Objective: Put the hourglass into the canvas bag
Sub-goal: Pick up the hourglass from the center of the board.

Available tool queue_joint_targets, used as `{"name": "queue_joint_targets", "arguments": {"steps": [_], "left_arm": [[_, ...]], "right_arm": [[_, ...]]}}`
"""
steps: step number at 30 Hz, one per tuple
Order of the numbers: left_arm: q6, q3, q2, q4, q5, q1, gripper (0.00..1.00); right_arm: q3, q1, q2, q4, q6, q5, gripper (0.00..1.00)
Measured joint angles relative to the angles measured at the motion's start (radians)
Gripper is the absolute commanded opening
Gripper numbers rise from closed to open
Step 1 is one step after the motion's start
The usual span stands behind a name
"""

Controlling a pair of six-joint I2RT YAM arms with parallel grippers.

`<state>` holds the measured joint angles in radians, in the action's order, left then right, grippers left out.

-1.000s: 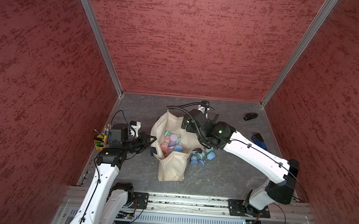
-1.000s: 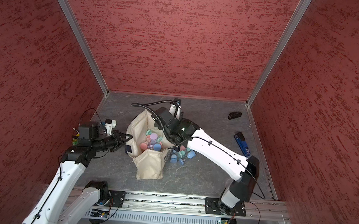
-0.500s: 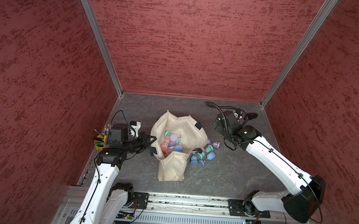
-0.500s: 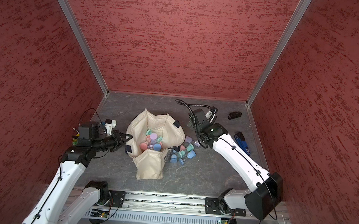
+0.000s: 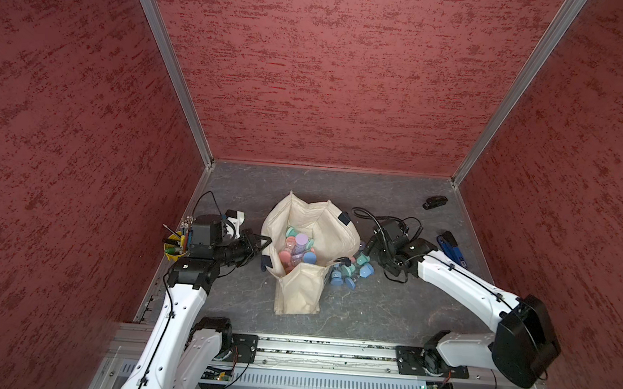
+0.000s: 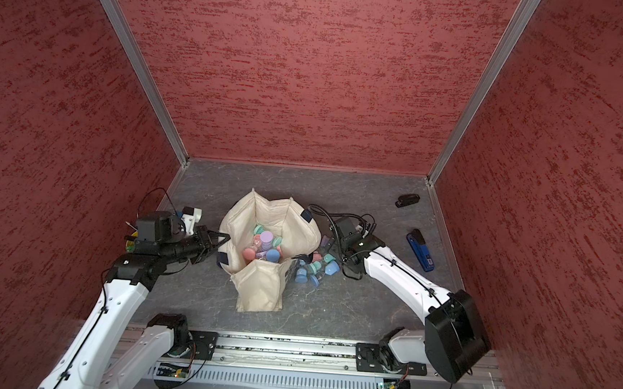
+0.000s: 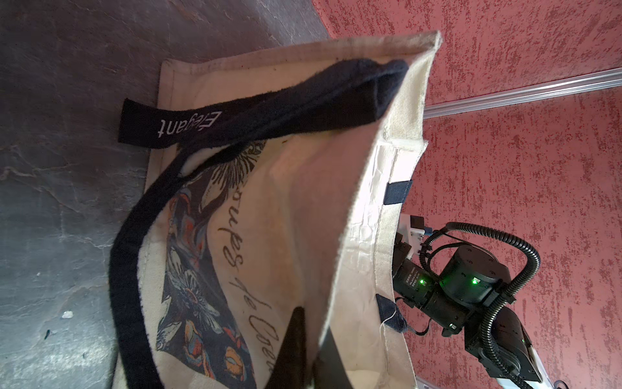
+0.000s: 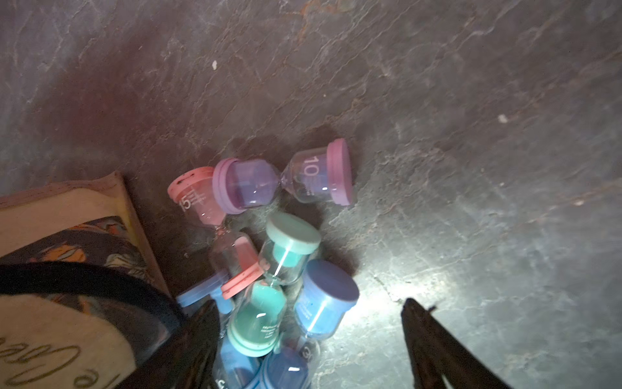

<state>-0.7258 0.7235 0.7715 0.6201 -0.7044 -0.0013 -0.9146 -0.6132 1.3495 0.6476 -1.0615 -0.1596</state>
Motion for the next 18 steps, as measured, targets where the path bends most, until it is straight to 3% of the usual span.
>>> {"name": "queue_joint_targets", "arguments": {"steps": [18], "left_arm": [[0.0, 0.0, 0.0, 0.0, 0.0, 0.0, 0.09]], "right_arm": [[0.137, -0.134, -0.003, -0.111, -0.187, 0.077, 0.66]]}}
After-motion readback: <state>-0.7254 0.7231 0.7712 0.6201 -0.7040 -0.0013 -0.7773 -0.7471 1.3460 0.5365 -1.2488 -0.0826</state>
